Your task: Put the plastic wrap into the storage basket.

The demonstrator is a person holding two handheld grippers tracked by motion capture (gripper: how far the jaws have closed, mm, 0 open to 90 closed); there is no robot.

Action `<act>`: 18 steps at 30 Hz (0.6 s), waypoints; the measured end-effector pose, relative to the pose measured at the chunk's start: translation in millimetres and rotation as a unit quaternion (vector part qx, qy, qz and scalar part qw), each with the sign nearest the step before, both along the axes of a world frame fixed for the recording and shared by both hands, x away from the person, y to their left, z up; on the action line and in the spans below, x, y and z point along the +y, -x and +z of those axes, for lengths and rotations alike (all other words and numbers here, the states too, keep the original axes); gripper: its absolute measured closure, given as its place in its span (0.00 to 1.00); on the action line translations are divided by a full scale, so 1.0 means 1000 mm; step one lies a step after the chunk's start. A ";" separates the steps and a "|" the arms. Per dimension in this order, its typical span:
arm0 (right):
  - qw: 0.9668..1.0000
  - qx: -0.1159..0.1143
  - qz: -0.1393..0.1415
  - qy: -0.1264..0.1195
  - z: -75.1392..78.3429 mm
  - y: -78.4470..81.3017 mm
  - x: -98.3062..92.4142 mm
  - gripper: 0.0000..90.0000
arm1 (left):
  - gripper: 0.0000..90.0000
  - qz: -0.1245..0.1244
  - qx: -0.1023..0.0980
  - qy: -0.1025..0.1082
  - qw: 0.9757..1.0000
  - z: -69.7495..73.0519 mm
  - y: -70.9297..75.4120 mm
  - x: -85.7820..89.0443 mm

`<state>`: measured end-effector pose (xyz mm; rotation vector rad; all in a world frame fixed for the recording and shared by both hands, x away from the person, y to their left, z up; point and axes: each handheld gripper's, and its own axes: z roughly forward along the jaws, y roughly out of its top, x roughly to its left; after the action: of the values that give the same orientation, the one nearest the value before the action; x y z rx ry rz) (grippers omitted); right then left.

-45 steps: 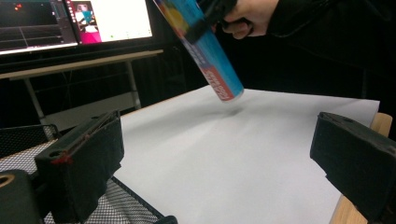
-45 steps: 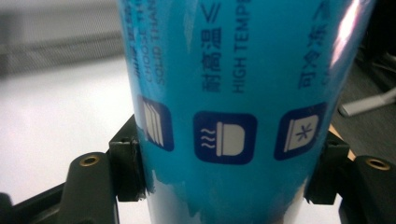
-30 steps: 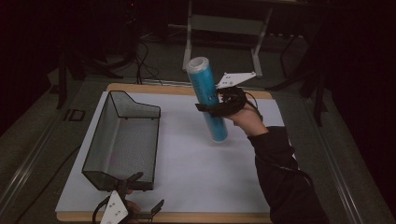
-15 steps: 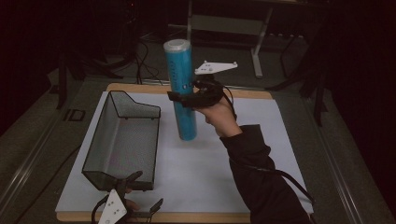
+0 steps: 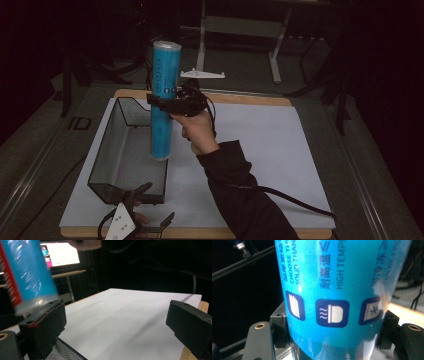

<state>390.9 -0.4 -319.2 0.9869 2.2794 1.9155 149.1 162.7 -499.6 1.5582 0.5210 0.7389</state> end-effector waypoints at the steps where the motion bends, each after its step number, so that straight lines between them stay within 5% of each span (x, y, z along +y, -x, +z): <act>1: 1.000 0.000 0.000 0.000 0.000 0.000 0.000 0.35 | 0.03 0.000 0.000 0.000 1.000 0.000 0.000 0.000; 4: 0.998 0.052 0.003 -0.017 -0.023 -0.002 0.014 0.35 | 0.03 0.000 0.000 -0.003 1.000 0.000 0.001 0.000; 11: 0.996 0.091 -0.005 -0.001 -0.056 0.001 0.027 0.35 | 0.03 0.003 -0.003 -0.004 1.000 0.000 0.002 0.000; 14: 0.991 0.133 -0.020 0.005 -0.075 -0.001 0.030 0.35 | 0.03 0.003 -0.002 -0.004 1.000 -0.001 0.001 0.001; 18: 0.988 0.151 -0.030 0.024 -0.085 0.001 0.031 0.35 | 0.03 0.002 -0.003 -0.003 1.000 -0.001 0.002 0.001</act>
<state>390.4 30.7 -403.8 1.4097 2.3987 1.7829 147.4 164.1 -500.1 1.5615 0.5180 0.7486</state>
